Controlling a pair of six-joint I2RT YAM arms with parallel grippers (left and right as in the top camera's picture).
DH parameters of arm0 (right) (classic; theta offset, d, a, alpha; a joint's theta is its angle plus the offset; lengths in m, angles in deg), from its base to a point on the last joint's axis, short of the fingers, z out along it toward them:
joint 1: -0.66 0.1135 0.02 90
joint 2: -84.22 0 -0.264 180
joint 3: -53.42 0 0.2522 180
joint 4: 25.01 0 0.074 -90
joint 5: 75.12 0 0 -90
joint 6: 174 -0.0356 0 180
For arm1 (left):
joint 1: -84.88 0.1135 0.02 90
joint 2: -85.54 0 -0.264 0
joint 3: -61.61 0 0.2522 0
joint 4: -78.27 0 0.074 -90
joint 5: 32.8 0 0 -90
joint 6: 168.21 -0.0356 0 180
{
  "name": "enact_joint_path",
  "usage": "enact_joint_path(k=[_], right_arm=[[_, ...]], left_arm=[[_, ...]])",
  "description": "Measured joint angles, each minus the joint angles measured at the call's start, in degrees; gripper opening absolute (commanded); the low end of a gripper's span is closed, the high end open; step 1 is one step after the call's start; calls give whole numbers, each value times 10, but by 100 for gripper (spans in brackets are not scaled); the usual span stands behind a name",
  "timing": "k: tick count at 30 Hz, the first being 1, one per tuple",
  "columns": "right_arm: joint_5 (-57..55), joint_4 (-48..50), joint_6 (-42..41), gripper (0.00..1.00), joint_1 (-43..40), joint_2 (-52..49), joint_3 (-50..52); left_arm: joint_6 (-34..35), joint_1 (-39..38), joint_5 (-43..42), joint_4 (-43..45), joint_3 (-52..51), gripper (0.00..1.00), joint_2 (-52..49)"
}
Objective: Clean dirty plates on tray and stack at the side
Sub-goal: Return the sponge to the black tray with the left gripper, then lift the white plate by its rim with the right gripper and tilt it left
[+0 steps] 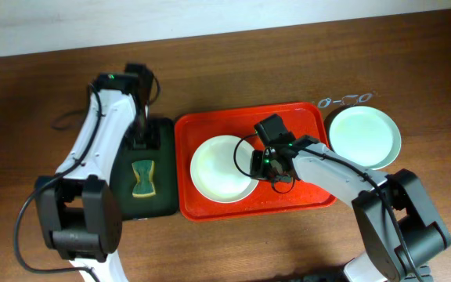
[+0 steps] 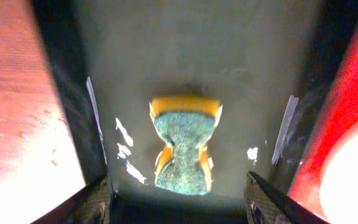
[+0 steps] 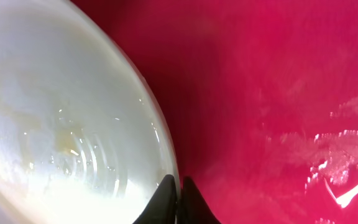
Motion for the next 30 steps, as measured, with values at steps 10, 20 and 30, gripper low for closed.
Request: enact_joint_path(k=[10, 20, 30], right_arm=[[-1, 0, 2, 31, 0, 0, 0], [-10, 3, 1, 4, 0, 0, 0], [82, 19, 41, 4, -53, 19, 0]], left_arm=[[69, 79, 3, 10, 84, 99, 155], [73, 91, 3, 10, 85, 99, 158], [73, 91, 3, 10, 85, 99, 158]])
